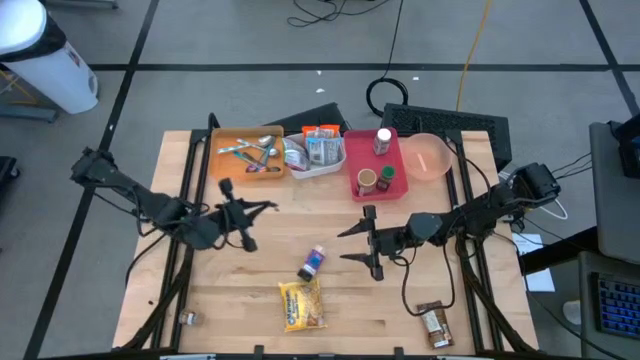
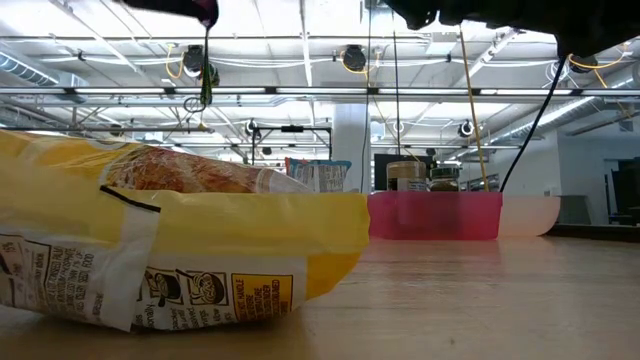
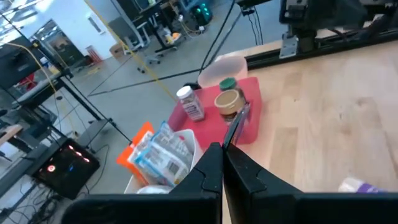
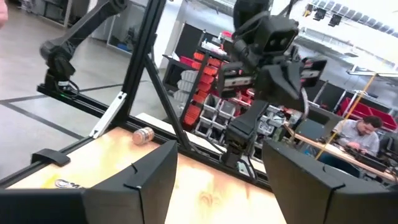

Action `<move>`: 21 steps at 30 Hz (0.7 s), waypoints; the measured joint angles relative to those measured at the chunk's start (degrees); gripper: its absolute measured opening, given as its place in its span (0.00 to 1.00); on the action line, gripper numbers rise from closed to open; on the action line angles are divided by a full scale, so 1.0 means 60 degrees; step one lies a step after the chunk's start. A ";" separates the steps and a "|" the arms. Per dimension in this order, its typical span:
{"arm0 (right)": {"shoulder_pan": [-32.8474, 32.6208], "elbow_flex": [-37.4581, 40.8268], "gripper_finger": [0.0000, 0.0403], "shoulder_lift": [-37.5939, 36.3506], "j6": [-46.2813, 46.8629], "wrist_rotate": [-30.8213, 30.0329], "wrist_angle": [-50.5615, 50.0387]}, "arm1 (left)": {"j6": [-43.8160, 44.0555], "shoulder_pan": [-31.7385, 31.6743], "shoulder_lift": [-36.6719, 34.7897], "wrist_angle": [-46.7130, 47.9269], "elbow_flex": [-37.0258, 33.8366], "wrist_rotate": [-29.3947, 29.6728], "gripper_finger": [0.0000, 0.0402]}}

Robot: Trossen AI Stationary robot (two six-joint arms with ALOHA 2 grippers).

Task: Pick & Place Food Item
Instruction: Put the purple spoon into the orange bin

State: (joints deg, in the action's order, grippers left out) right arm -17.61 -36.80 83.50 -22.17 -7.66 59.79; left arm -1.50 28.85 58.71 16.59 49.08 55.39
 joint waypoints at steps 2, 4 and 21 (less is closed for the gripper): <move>0.0061 0.0000 0.57 0.0000 0.0003 -0.0004 -0.0033 | -0.0033 -0.0084 -0.0502 -0.0288 -0.0636 0.0004 0.00; 0.0127 0.0000 0.56 0.0000 0.0000 -0.0004 -0.0223 | -0.0169 -0.0193 -0.1020 -0.0808 -0.1282 -0.0013 0.00; 0.1199 0.0007 0.55 0.0000 0.0108 0.0026 -0.2049 | -0.2324 -0.2883 -0.3505 -0.3360 -0.5076 -0.1222 0.00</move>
State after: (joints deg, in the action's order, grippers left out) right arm -10.41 -36.75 83.50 -21.53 -7.51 47.49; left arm -15.45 11.55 37.68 -3.57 18.62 48.06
